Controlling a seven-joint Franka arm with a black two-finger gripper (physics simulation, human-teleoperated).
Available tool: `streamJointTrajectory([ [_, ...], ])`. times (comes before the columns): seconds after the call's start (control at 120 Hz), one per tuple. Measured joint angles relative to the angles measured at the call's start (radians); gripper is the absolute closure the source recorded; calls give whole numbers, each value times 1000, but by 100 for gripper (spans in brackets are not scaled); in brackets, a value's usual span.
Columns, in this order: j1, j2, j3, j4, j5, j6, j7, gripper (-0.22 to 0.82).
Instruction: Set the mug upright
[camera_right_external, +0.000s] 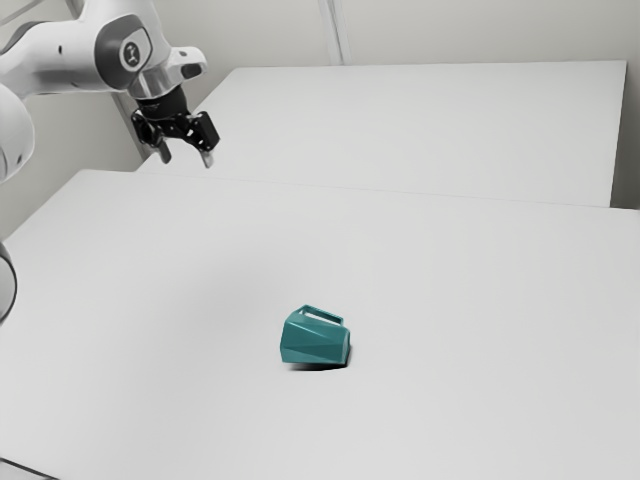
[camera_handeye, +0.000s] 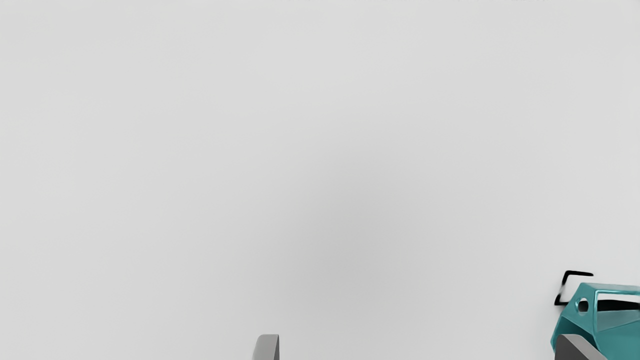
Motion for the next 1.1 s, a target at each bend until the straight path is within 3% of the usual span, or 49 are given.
streamJointTrajectory([
  [0.142,-2,-52,-4,-59,-33,29,24,0],
  [0.267,-8,-266,24,-411,-209,118,26,0],
  [0.35,2,-326,65,-543,-314,170,30,0],
  [0.542,52,-347,100,-730,-540,248,59,0],
  [0.725,-13,-421,181,-911,-642,279,81,0],
  [1.1,-123,-316,204,-952,-818,293,127,0],
])
